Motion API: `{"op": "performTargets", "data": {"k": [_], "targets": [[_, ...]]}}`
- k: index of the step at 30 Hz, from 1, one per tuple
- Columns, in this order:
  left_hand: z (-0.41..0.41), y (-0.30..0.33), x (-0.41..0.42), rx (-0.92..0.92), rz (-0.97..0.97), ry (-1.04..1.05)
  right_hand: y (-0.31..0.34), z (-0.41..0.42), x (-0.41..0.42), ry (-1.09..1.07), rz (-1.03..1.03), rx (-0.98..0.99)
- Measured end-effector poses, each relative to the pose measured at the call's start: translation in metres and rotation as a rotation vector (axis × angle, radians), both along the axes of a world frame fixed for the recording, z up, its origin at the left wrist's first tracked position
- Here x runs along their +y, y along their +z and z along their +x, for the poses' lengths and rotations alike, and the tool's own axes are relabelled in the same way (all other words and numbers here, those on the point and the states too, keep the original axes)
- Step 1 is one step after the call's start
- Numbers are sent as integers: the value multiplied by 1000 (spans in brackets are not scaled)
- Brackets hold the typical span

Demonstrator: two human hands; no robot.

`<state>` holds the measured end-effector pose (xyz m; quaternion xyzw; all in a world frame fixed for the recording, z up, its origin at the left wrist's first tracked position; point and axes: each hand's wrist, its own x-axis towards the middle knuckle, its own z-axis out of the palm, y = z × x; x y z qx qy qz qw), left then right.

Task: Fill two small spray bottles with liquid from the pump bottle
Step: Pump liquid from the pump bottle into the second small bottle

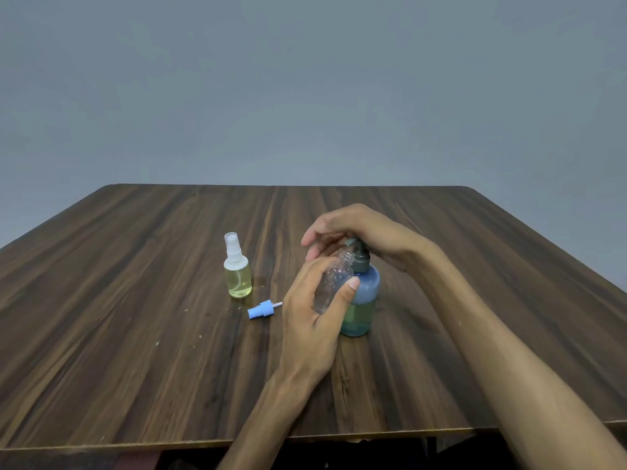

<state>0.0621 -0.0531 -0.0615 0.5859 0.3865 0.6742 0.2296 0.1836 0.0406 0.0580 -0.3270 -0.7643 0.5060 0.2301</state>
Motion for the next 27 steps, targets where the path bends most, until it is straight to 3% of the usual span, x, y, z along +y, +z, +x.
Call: {"op": "performTargets", "data": {"k": [3, 6, 12, 16, 20, 23, 27], "targets": [[0, -1, 1, 13, -6, -11, -23, -1, -6, -41, -128, 254], [-1, 0, 4, -21, -28, -25, -36, -7, -10, -193, -105, 417], [-6, 2, 14, -69, -69, -44, -42, -35, -23, -683, 100, 402], [-17, 6, 12, -122, -91, -93, -32, -31, -24, -610, -28, 397], [-29, 10, 15, -136, -105, -152, -1, -20, -17, -418, -107, 152], [-32, 13, 17, -110, -125, -146, 27, -20, 0, -296, -12, -169], [-33, 17, 18, -56, -122, -124, 38, -45, 13, -234, 152, -413]]}}
